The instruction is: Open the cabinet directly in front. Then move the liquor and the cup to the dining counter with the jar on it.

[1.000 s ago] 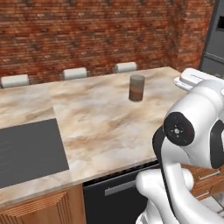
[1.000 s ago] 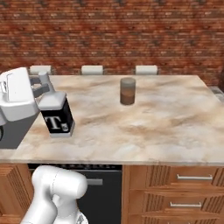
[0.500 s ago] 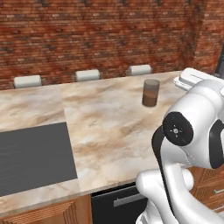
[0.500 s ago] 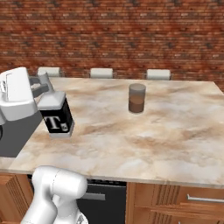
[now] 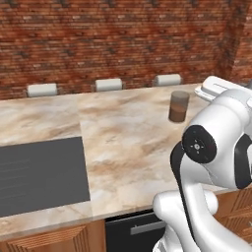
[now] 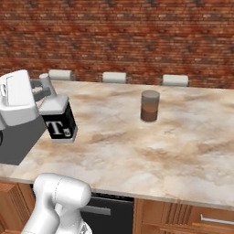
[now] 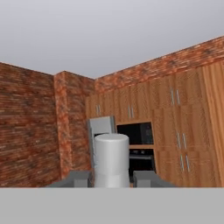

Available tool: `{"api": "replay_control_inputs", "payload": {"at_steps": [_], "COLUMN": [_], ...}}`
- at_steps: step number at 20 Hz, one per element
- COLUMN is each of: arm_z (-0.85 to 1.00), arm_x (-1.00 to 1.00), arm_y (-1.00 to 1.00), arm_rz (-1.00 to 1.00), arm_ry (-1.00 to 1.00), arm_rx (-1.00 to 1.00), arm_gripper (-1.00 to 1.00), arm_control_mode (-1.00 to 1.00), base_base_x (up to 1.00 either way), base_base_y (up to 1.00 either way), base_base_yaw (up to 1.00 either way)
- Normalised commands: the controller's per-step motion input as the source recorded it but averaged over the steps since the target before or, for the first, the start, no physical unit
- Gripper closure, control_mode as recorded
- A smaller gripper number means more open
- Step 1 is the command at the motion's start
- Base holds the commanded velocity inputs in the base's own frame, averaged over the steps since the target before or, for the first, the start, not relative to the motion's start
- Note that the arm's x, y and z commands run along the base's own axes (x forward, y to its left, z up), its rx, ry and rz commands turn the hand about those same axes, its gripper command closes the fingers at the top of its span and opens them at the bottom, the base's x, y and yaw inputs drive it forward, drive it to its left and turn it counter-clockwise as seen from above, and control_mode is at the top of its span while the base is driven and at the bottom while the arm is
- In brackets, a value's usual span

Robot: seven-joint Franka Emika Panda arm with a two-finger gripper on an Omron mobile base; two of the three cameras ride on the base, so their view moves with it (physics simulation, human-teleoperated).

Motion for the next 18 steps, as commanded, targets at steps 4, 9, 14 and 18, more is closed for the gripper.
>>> {"api": "replay_control_inputs", "payload": {"at_steps": [4,9,14,18], "arm_z": [-0.03,-0.22,-0.60,-0.58], "arm_x": [0.00,0.07,0.37,0.59], "arm_y": [-0.04,-0.02,-0.01,0.00], "arm_rz": [0.03,0.01,0.01,0.00], "arm_ry": [0.00,-0.02,-0.18,-0.22], "arm_rx": [0.00,0.02,0.06,0.03], "arm_gripper": [1.00,1.00,1.00,1.00], "arm_control_mode": [-1.00,-1.00,-1.00,-1.00], "base_base_x": [0.25,0.00,0.00,0.00], "base_base_y": [-0.06,0.00,0.00,0.00], "base_base_yaw": [0.13,0.00,0.00,0.00]}}
